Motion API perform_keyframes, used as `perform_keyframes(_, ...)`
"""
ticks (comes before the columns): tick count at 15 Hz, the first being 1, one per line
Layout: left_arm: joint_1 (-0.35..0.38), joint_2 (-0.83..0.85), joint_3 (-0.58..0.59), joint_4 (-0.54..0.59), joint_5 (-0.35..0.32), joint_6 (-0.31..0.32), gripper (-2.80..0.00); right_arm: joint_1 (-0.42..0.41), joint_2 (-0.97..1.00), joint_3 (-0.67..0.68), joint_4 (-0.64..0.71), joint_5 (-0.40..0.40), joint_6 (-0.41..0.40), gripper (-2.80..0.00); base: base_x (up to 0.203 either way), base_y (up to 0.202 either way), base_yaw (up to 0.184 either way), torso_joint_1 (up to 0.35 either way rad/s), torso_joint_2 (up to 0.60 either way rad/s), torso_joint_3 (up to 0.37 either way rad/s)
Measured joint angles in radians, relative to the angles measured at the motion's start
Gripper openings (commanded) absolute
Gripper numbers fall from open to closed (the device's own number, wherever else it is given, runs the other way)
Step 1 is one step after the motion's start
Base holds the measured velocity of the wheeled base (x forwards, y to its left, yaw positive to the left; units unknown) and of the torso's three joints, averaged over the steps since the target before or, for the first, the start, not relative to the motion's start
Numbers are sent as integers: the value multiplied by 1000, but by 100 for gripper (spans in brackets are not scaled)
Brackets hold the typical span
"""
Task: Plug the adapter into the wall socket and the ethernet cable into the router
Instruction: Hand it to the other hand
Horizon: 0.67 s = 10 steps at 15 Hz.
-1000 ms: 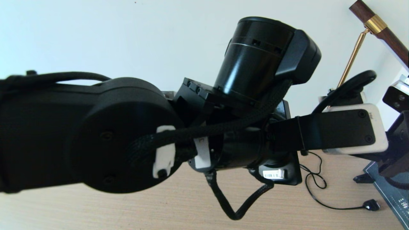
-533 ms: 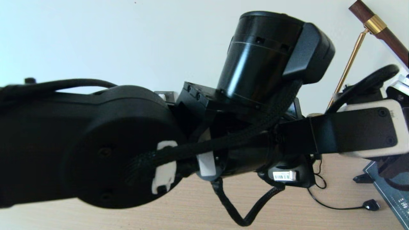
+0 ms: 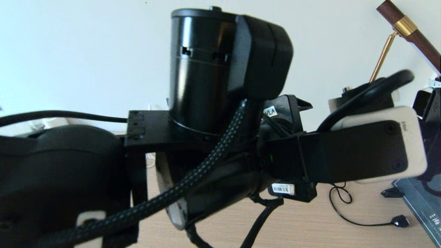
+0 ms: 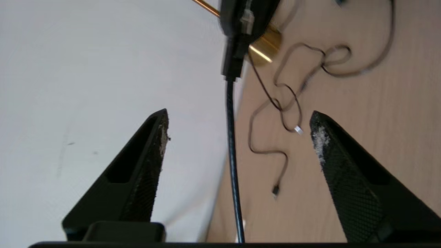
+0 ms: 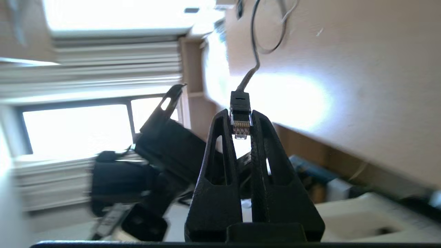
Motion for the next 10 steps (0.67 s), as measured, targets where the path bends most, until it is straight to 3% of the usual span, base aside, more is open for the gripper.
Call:
perform_keyframes(2, 12, -5, 37, -129, -28, 6, 0, -44, 11, -16, 0, 117, 85, -280, 0, 0, 0, 0, 0, 0)
perform_keyframes(4, 41, -3, 66, -243, -143, 14, 0, -80, 32, -51, 3, 223, 182, -280, 0, 0, 0, 0, 0, 0)
perform_keyframes(8, 89, -6, 185, -418, -388, 19, 0, -92, 97, -114, 7, 280, 297, -280, 0, 0, 0, 0, 0, 0)
perform_keyframes(10, 94, -26, 266, -431, -450, 26, 0, -93, 127, -130, 8, 300, 306, -280, 0, 0, 0, 0, 0, 0)
